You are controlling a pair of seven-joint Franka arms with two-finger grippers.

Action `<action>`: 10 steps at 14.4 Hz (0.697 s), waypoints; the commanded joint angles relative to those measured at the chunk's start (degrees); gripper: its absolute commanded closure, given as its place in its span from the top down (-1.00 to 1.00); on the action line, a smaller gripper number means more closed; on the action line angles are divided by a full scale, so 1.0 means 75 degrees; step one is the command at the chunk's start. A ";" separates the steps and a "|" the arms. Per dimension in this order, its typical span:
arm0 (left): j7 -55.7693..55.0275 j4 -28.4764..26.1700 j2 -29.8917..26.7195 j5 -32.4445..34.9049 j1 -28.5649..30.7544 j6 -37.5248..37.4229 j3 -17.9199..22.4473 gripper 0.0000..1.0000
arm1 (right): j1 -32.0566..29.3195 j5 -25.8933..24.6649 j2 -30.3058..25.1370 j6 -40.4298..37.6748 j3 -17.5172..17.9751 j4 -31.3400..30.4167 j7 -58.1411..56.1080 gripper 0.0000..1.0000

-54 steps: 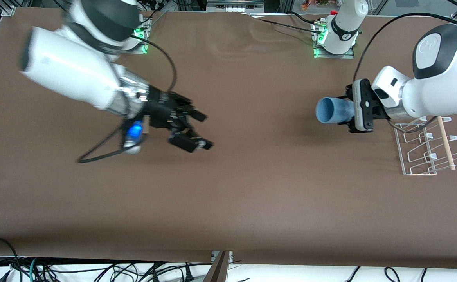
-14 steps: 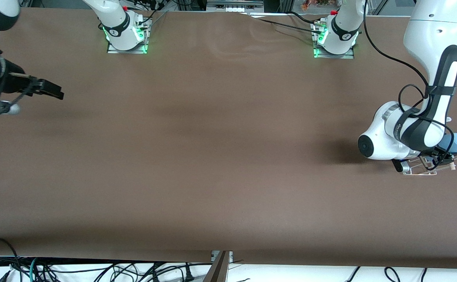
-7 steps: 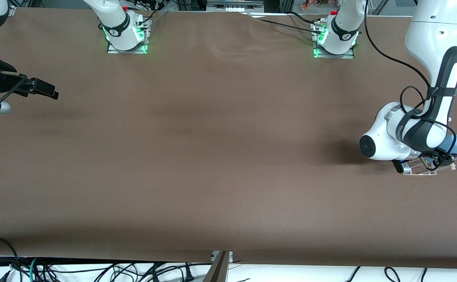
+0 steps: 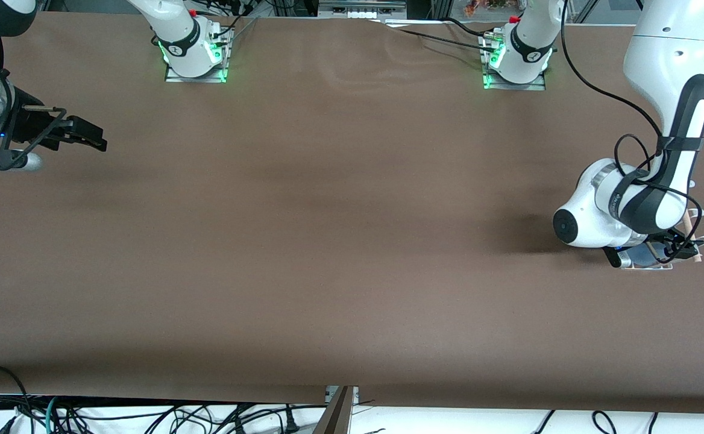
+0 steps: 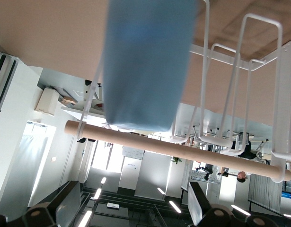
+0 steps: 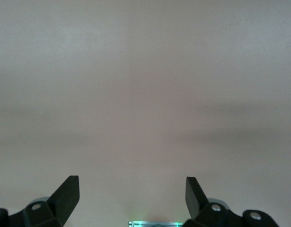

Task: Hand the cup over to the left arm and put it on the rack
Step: 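Lower the cup with the left gripper onto the wire rack, then open the left gripper and lift it away from the rack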

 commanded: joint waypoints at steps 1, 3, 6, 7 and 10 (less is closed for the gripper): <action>-0.0117 0.0290 -0.0101 -0.0010 0.0064 0.0026 -0.0060 1.00 | -0.0010 0.0048 0.0109 -0.0086 0.0017 0.0356 -0.0131 0.99; -0.0106 0.0827 -0.0160 -0.0815 0.0064 0.0003 -0.0071 1.00 | -0.0010 0.0048 0.0120 -0.0039 0.0017 0.0368 -0.0072 0.99; -0.0117 0.1718 -0.0476 -0.3308 0.0064 -0.0079 -0.0048 1.00 | -0.0010 0.0048 0.0132 -0.0004 0.0017 0.0391 -0.0072 0.99; -0.0210 0.1918 -0.0581 -0.3977 0.0064 -0.0219 -0.0048 1.00 | -0.0010 0.0037 0.0132 0.0008 0.0029 0.0391 -0.0084 0.99; -0.1309 0.2388 -0.1096 -0.6179 0.0053 -0.0746 -0.0071 1.00 | 0.0107 0.0002 0.0202 0.0136 0.0029 0.0473 -0.0084 0.99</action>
